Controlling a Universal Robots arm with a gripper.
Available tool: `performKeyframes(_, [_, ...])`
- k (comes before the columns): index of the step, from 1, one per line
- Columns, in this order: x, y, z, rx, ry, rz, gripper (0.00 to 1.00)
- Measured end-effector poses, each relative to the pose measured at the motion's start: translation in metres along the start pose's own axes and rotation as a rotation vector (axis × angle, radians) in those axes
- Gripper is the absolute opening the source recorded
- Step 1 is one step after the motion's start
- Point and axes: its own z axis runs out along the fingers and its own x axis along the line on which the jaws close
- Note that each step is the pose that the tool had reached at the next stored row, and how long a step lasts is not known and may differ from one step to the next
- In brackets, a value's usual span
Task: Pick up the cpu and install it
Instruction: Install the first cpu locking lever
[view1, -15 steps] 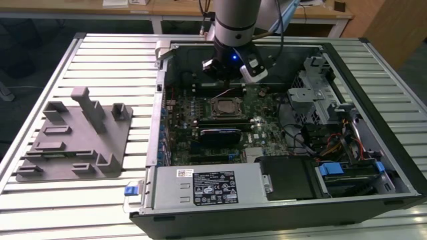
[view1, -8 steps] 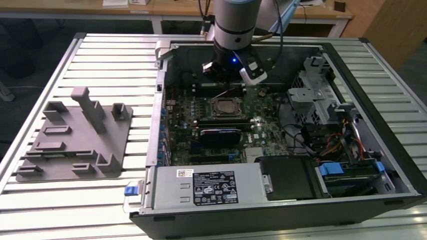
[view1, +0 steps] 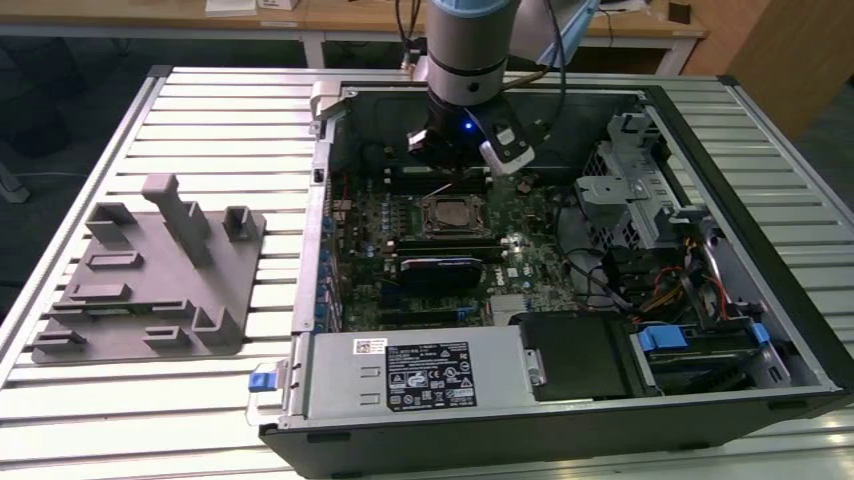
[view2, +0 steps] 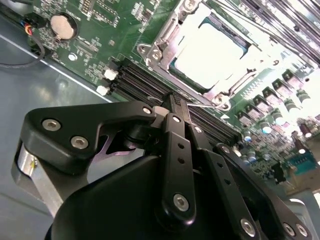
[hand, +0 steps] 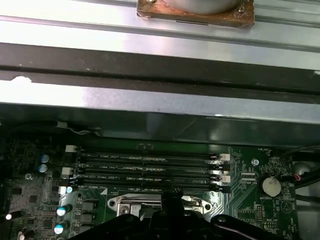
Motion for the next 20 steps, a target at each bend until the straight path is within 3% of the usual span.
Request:
performKeyframes(1, [0.0002,-0.0001,0.0006,0.0003,-0.0084,-0.002,0.11])
performKeyframes(3, [0.0005,-0.0002,0.0012,0.0005,-0.0174,-0.004,0.11])
performKeyframes(10, [0.0013,-0.0008,0.0036,0.0013,-0.0244,0.000,0.11])
performKeyframes(16, [0.0013,-0.0008,0.0038,0.0013,-0.0250,0.001,0.11])
performKeyframes(18, [0.0017,-0.0009,0.0043,0.0020,-0.0308,0.001,0.11])
performKeyframes(20, [0.0022,-0.0010,0.0049,0.0029,-0.0437,0.001,0.11])
